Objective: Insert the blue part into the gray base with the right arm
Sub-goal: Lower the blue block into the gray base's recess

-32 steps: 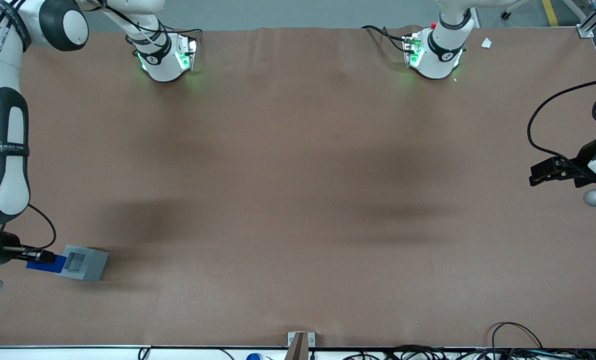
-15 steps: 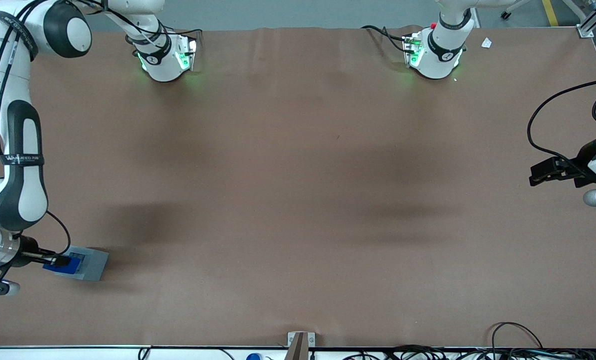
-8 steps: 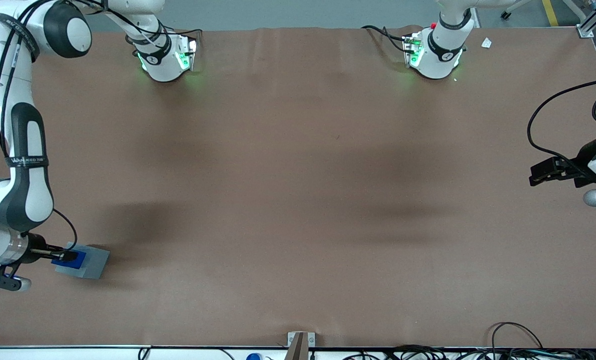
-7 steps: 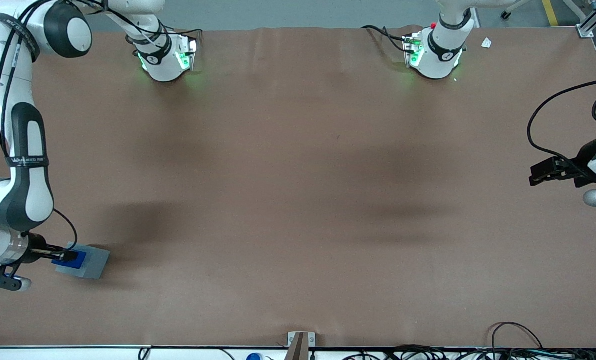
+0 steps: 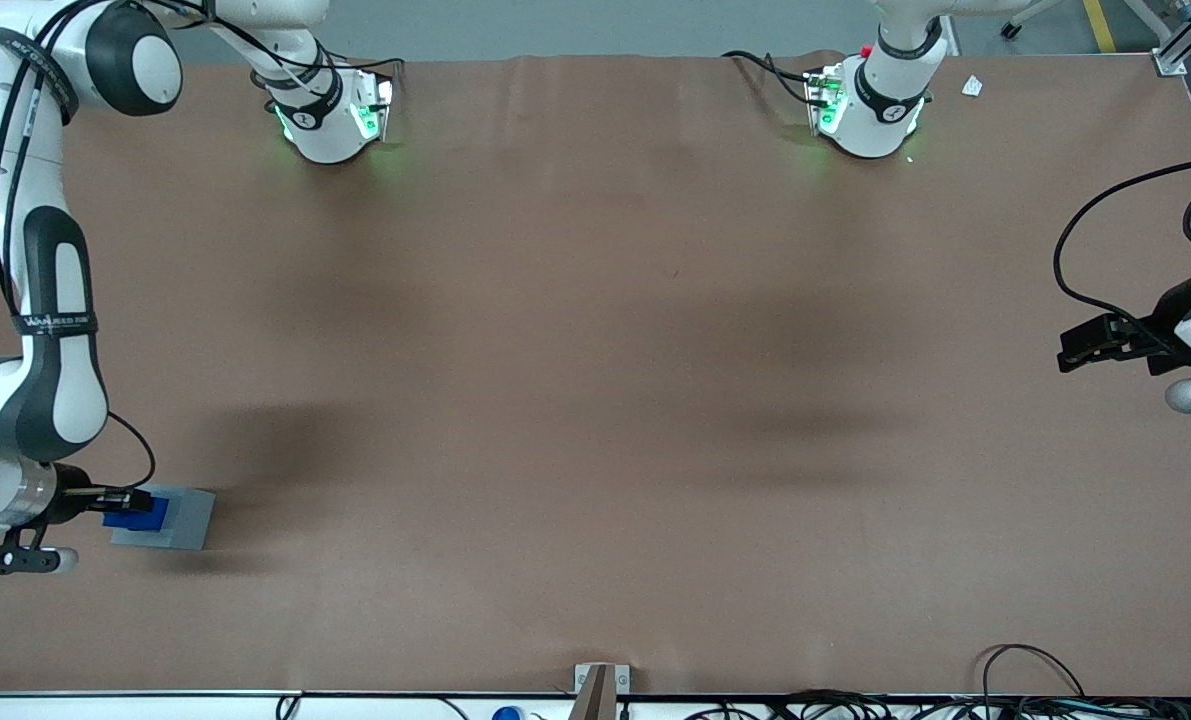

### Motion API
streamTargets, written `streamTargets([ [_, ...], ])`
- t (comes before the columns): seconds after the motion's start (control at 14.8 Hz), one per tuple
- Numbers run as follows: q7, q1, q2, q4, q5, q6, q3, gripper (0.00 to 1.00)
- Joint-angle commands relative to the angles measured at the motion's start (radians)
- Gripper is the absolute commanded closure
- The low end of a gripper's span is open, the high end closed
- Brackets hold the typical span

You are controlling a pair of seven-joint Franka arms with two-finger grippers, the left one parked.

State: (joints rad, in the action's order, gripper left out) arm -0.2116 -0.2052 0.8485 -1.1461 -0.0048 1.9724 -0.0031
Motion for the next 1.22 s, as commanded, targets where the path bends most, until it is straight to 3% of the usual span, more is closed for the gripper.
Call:
streamTargets([
  [0.0,-0.109,-0.019,0.009,-0.015,-0.017,0.002,0.008,1.00],
  [0.2,-0.088,-0.017,0.009,-0.015,-0.015,0.005,0.008,1.00],
  [0.47,0.124,-0.006,0.009,-0.015,-0.010,0.003,0.009,1.00],
  [1.15,0.176,-0.005,0.009,-0.015,-0.009,0.008,0.009,0.99],
])
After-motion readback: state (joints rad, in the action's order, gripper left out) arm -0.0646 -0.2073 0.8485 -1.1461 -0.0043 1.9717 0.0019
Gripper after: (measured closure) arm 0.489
